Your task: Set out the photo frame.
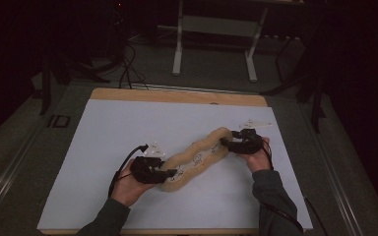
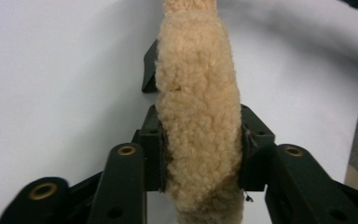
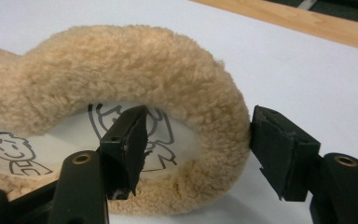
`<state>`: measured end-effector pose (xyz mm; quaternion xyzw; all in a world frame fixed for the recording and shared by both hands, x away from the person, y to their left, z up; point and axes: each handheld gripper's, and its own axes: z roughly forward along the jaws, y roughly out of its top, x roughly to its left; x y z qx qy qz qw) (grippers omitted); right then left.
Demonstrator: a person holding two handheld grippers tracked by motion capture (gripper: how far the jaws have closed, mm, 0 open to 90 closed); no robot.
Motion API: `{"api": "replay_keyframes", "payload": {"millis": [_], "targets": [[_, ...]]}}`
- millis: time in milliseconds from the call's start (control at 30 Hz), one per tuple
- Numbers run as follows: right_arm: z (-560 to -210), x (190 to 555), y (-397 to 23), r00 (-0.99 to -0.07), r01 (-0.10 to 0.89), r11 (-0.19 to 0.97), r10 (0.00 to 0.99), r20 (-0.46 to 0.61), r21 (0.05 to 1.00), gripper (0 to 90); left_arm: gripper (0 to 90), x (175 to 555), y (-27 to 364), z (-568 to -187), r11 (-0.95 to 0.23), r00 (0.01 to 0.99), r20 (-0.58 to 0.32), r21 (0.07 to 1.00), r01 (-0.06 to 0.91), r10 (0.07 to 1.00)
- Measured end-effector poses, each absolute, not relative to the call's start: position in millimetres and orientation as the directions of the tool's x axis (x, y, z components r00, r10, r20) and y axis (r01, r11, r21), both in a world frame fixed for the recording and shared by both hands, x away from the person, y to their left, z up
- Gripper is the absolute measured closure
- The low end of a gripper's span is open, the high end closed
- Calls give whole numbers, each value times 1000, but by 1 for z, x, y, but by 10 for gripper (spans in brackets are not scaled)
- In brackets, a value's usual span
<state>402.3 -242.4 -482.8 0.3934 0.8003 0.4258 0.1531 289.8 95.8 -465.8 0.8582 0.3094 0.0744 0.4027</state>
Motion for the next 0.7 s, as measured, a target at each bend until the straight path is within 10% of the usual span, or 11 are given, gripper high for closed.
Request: {"api": "replay_keyframes", "payload": {"millis": [367,700], "targets": [[-484,404,-252,-618,519,323,782,86,791,629,664,301,98,-460,-510,798,-72,734,448,599],[-483,399,-246,-575,516,348,818,15,783,679,670,313,102,-458,-507,785,-36,745,434,619]]}}
